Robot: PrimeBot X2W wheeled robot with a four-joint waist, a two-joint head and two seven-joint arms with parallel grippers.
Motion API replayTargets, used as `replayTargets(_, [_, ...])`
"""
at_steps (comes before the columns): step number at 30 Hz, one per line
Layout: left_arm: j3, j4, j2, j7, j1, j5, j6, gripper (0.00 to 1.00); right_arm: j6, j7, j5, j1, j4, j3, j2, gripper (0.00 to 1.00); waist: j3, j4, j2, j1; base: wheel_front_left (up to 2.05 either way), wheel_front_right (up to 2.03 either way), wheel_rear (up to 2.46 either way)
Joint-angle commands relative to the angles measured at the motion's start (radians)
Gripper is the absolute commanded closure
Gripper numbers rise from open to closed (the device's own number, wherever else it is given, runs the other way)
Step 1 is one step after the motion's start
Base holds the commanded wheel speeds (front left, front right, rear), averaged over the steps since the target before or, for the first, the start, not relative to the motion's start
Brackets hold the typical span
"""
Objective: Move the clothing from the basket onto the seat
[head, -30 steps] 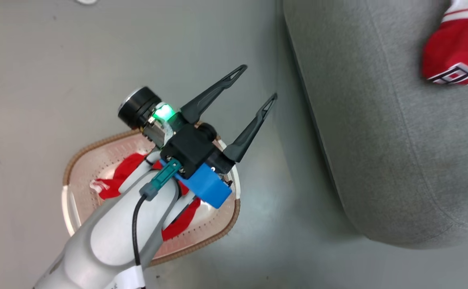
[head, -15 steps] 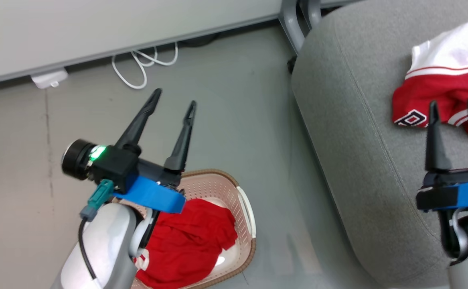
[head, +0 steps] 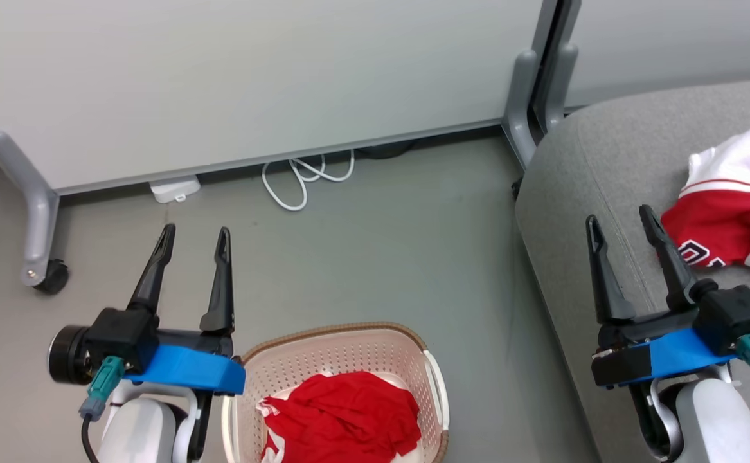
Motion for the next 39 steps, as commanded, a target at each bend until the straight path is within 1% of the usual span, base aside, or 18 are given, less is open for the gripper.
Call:
replayTargets(1, [0.009,0.001,-0.001,-0.003,0.011,0.009,-0.001,0.00,0.000,-0.004,0.002,0.020,0.004,-0.001,0.002,0.00,-0.020,0.017,0.0000,0.0002,0.00,0.00,0.00])
replayTargets(10, [0.072,0.011,-0.032,-0.003,0.080,0.039,-0.017,0.00,0.000,-0.004,0.010,0.069,0.046,0.010,0.029,0.00,-0.056,0.046,0.0000,0.0002,0.00,0.00,0.00])
replayTargets(21, [0.103,0.020,-0.050,-0.003,0.111,0.060,-0.025,0.00,0.000,-0.004,0.018,0.115,0.076,0.013,0.047,0.00,-0.064,0.062,0.0000,0.0002,0.00,0.00,0.00])
replayTargets(30, [0.106,0.026,-0.057,-0.003,0.116,0.067,-0.025,0.00,0.000,-0.004,0.012,0.120,0.084,0.012,0.050,0.00,-0.064,0.068,0.0000,0.0002,0.00,0.00,0.00])
replayTargets(36, [0.092,0.028,-0.058,-0.003,0.109,0.064,-0.026,0.00,0.000,-0.004,0.015,0.123,0.082,0.018,0.050,0.00,-0.062,0.068,0.0000,0.0002,0.00,0.00,0.00])
replayTargets(39, [0.070,0.031,-0.053,-0.003,0.085,0.061,-0.026,0.00,0.000,-0.004,0.016,0.113,0.076,0.017,0.050,0.00,-0.054,0.063,0.0000,0.0002,0.00,0.00,0.00])
